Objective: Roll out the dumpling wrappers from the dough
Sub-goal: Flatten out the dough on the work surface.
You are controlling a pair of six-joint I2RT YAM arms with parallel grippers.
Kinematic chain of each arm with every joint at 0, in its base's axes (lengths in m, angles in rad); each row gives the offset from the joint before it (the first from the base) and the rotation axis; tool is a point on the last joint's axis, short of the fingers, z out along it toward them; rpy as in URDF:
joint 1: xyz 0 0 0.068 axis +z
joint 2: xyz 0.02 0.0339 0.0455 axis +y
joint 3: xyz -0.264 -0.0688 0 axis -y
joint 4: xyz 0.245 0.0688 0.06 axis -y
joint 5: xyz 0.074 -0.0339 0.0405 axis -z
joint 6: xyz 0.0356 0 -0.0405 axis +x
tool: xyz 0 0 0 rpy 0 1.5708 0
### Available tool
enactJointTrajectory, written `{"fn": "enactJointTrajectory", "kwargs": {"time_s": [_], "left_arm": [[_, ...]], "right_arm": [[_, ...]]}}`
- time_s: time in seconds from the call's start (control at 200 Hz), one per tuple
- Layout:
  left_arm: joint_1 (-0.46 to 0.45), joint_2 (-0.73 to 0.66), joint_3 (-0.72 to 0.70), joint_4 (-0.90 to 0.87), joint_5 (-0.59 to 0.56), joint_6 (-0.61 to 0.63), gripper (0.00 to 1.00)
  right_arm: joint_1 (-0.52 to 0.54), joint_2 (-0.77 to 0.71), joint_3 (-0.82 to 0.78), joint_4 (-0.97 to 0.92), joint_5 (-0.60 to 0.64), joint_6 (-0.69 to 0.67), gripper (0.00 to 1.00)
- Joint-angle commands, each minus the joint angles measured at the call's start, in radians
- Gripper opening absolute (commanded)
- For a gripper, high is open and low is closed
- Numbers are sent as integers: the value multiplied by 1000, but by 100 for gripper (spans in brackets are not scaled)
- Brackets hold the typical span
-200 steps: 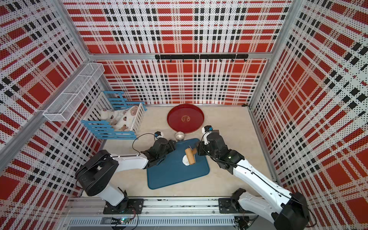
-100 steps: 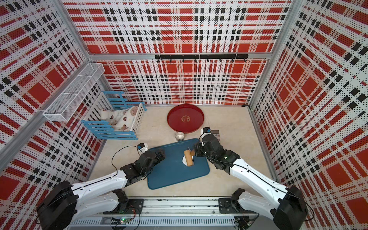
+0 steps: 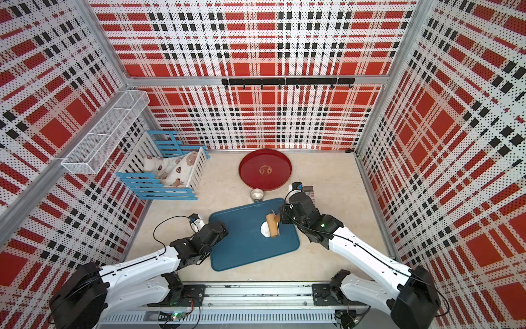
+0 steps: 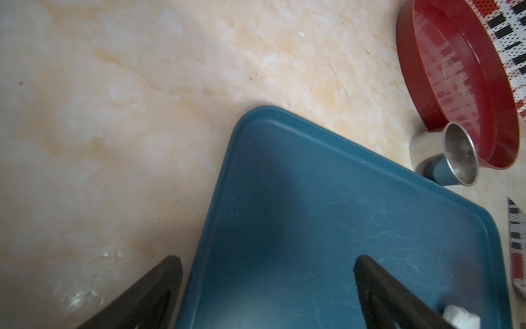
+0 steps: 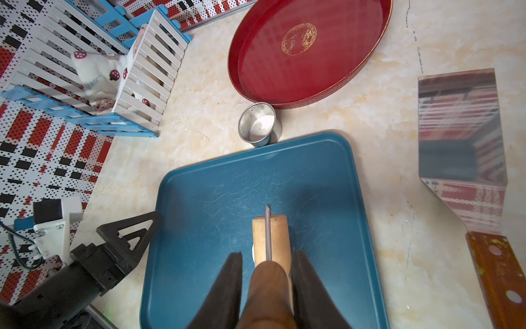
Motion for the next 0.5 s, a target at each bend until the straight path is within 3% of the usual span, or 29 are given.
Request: {"fn": "enactJointTrajectory", "kwargs": {"time_s": [0.0,0.23,0.496], "left_arm": [[-7,20,-7,-32,-2,8,99],[-32,57,5,0,47,42,95],[-98,77,-4,43,40,1,92]], "right_arm": [[6,-26,14,23,15,-1,0],[6,14,32,14,-8,17,0],[7,47,29,2,11,50,0]]}}
